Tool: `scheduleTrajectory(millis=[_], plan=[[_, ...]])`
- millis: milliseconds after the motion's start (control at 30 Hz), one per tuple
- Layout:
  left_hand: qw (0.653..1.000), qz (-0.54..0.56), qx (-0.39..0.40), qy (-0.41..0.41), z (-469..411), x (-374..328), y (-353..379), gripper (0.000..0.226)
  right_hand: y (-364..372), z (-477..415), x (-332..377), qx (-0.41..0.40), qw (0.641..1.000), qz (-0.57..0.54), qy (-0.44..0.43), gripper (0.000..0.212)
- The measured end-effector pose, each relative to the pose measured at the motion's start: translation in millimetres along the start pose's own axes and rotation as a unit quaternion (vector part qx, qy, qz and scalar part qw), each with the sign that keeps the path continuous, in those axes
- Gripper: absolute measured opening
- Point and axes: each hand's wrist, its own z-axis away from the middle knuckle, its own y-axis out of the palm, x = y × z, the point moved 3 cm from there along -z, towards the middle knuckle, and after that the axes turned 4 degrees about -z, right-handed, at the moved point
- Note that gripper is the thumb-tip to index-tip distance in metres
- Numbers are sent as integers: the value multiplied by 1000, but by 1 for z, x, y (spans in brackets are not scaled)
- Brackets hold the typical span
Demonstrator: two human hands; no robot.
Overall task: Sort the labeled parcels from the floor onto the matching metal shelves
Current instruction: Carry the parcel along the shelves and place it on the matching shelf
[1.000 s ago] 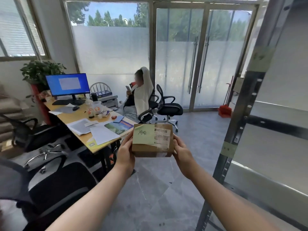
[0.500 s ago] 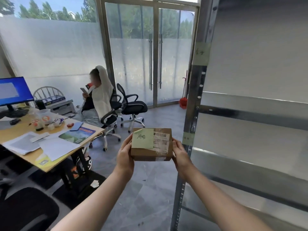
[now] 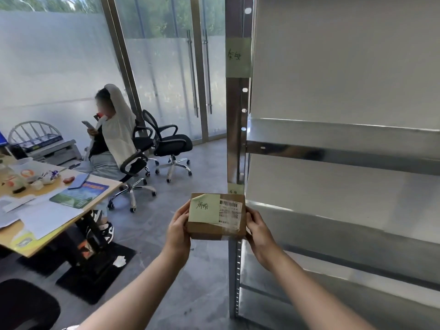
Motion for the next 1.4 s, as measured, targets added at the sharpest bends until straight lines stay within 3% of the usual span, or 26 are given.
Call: scheduleTrajectory(millis=[467, 933, 1400], plan=[[998, 2, -18, -62, -26, 68, 20, 37, -55, -21, -33, -53, 998, -10, 40, 22], [989, -24, 40, -143, -66, 77, 36, 34, -66, -35, -43, -116, 992, -37, 44, 23], [986, 20, 68, -151, -67, 81, 41, 35, -62, -26, -31, -133, 991, -5, 29, 23]])
